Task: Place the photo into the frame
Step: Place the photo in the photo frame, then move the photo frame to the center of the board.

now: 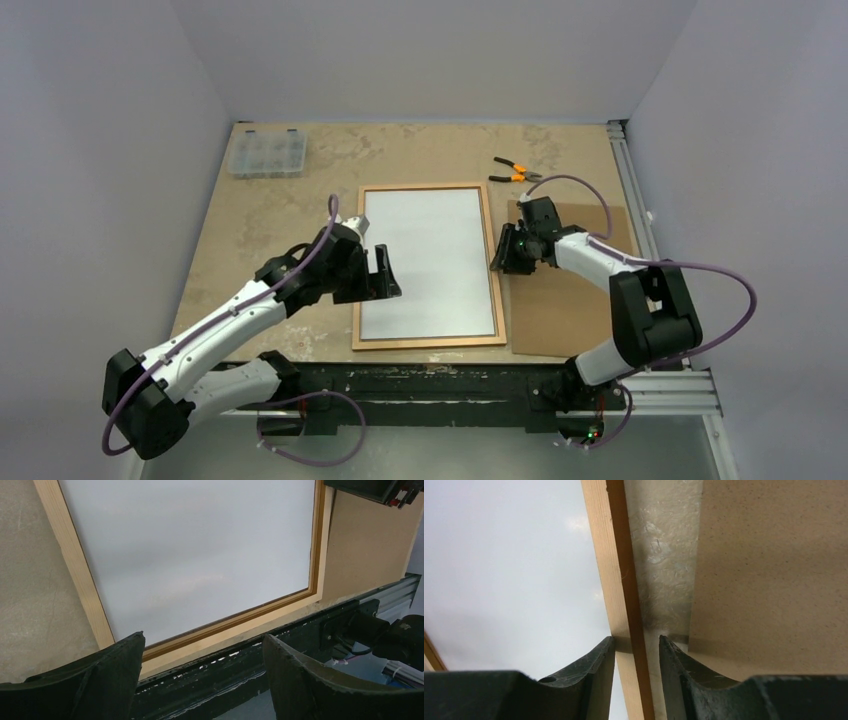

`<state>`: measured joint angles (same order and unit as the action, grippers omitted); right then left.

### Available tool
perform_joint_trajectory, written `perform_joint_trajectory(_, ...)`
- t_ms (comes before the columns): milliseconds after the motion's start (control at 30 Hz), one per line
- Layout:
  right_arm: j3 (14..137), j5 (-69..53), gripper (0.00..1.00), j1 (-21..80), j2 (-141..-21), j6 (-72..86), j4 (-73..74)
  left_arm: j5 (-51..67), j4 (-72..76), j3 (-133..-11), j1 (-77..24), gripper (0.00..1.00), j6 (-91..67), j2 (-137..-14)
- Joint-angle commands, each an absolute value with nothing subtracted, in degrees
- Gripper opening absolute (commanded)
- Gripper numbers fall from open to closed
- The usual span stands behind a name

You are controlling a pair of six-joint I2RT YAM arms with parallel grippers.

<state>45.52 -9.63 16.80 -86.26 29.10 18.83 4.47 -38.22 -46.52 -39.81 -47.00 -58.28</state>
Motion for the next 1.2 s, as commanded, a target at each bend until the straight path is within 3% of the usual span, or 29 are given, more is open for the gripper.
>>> perform_joint_trajectory(0, 44.4, -11.7, 0.34, 17.1, -89.0, 29.5, 15.3, 5.6, -35.7, -45.5, -39.7, 0.84, -48.2, -57.8)
perform_joint_trajectory(100, 44.4, -12.5, 0.30, 17.3, -89.7, 29.8, 14.7, 5.8, -35.4, -45.1, -39.8, 0.84, -48.5, -57.8)
perform_joint_trajectory(367, 45.1, -13.1, 0.29, 17.9, -91.3, 31.1, 13.9, 6.2, -34.8, -44.9, -40.1, 0.84, -48.8, -58.1)
perform_joint_trajectory(667, 46.9, -12.0, 0.41, 19.2, -90.8, 31.8, 15.5, 6.2, -34.7, -44.9, -40.6, 0.83, -49.0, -58.4)
perform_joint_trajectory(1167, 49.4, -9.5, 0.37, 22.0, -92.7, 31.8, 17.6, 6.4, -33.8, -44.6, -41.5, 0.83, -49.4, -59.5)
